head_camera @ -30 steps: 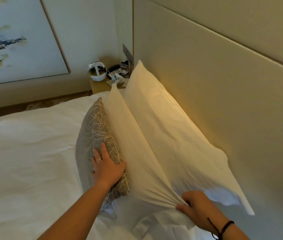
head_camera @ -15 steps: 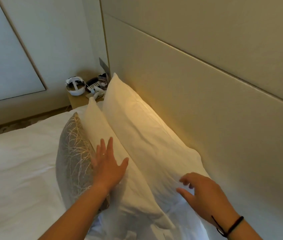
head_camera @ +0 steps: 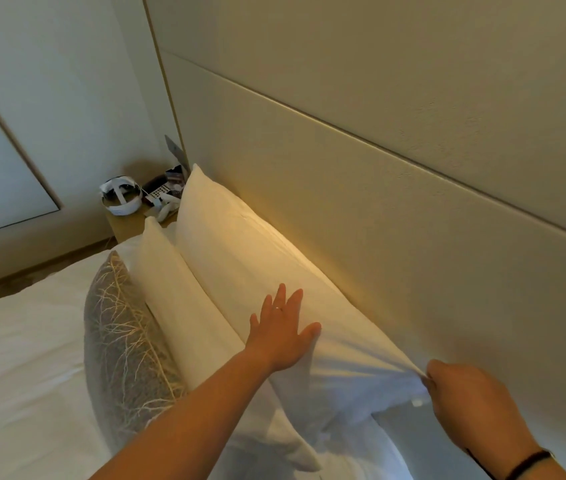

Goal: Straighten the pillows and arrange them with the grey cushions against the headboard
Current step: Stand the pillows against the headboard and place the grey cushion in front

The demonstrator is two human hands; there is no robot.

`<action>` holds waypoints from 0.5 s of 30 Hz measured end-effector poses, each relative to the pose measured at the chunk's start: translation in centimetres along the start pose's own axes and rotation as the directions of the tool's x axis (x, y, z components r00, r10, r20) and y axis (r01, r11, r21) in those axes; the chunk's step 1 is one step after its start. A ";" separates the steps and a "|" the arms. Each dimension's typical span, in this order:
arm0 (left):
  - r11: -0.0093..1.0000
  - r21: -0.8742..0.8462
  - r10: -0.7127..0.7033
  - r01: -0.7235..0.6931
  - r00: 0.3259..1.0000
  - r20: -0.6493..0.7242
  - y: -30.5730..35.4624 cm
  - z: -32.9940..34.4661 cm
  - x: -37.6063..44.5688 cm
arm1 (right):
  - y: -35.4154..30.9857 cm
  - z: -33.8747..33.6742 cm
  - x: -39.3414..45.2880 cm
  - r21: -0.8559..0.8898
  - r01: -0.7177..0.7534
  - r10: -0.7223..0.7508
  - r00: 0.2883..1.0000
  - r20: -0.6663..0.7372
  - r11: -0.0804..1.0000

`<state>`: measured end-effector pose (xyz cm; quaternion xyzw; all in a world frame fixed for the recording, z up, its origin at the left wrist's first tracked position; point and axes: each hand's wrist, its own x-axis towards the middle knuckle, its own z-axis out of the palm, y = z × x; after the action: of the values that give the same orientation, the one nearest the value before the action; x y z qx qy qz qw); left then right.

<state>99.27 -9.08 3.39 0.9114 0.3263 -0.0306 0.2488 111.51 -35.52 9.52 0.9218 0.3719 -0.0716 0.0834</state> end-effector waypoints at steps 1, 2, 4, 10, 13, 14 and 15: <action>1.000 0.000 -0.002 0.002 1.000 0.005 0.0 0.0 0.0 | 0.3 0.4 -0.2 0.005 -0.011 0.011 1.000 0.006 1.000; 1.000 0.007 -0.002 0.002 1.000 0.011 0.0 -0.1 -0.1 | 0.4 0.8 -0.3 0.020 -0.025 0.025 1.000 0.009 0.999; 1.000 0.025 0.000 -0.001 1.000 0.024 -0.1 -0.2 -0.2 | 0.3 1.5 -0.2 0.055 -0.037 0.035 0.999 0.033 0.998; 1.000 -0.017 -0.015 0.016 0.999 0.040 -1.8 -0.5 -0.6 | 0.1 0.5 0.4 0.053 -0.015 0.008 0.993 0.114 0.998; 0.999 -0.047 -0.022 0.024 0.999 0.034 -2.5 -0.8 -0.6 | 0.3 -0.6 0.7 0.020 0.009 -0.012 0.989 0.149 1.000; 0.998 -0.058 -0.022 0.024 0.999 0.033 -2.8 -0.9 -0.6 | 0.2 -0.9 0.7 0.016 0.015 -0.018 0.988 0.152 1.000; 0.997 -0.075 -0.022 0.025 0.999 0.040 -3.0 -1.0 -0.6 | 0.0 -1.1 0.7 0.022 0.026 -0.029 0.988 0.149 0.999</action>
<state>96.84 -6.95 3.08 0.8967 0.3330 -0.0389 0.2891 112.14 -34.81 10.49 0.9095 0.3765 -0.1450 0.1007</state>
